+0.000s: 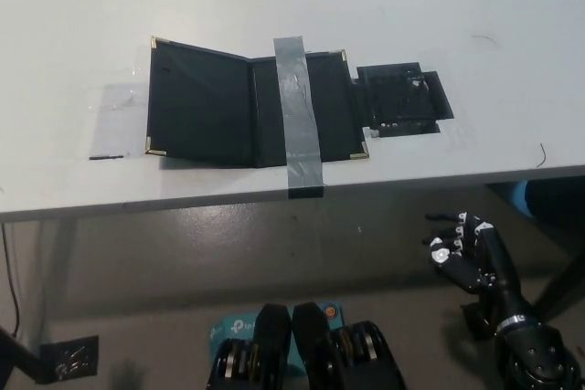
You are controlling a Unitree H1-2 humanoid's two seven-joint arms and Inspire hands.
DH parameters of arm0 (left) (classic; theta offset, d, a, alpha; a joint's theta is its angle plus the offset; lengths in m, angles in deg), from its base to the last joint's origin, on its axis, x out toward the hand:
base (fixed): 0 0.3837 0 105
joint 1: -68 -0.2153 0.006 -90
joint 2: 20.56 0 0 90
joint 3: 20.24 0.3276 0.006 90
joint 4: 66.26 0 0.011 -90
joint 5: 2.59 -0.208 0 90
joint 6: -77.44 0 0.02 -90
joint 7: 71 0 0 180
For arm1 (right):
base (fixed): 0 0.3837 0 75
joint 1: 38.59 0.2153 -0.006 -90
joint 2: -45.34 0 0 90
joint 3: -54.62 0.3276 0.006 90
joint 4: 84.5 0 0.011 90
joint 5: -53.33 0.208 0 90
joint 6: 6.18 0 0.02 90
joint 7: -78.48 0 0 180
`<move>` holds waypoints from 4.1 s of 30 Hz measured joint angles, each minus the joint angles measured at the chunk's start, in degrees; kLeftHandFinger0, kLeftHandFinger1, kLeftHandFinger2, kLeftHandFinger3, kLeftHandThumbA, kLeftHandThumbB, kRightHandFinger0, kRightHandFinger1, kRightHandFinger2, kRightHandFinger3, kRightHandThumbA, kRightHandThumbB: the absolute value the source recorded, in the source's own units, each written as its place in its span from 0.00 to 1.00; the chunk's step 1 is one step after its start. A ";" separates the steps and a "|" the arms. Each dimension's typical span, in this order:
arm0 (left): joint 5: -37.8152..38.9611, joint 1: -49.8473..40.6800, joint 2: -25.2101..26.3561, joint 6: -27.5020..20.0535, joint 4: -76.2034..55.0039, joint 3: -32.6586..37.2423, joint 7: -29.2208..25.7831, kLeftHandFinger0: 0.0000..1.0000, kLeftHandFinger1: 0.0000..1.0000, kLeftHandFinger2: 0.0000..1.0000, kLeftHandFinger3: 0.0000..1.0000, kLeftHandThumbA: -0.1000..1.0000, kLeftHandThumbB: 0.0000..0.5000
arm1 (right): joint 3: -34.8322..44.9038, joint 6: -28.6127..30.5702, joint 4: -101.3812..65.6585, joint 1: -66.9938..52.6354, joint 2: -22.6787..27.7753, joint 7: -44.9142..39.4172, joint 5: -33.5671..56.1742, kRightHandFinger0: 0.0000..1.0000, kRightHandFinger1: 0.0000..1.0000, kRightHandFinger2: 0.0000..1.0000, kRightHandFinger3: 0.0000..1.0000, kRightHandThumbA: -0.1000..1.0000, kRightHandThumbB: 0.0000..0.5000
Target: The robot uses its left hand to push the cover of the diary kept in the middle of the desk towards the right to close it
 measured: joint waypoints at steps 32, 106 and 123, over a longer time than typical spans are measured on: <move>23.12 27.12 7.73 10.95 9.06 15.31 -14.41 1.00 1.00 1.00 1.00 1.00 0.49 | -0.01 -2.99 -0.21 1.73 1.26 0.41 -1.20 0.27 0.31 0.42 0.61 0.44 0.12; -24.46 37.88 3.86 10.49 30.58 45.49 -8.72 1.00 1.00 1.00 1.00 1.00 0.67 | -0.72 -6.70 -1.88 2.73 1.53 0.22 -2.45 0.29 0.34 0.43 0.62 0.43 0.12; -45.71 42.92 10.11 10.45 30.31 67.32 -9.09 1.00 1.00 1.00 1.00 1.00 0.52 | -0.82 -6.96 -0.82 1.28 1.54 0.21 -2.44 0.25 0.32 0.43 0.63 0.23 0.03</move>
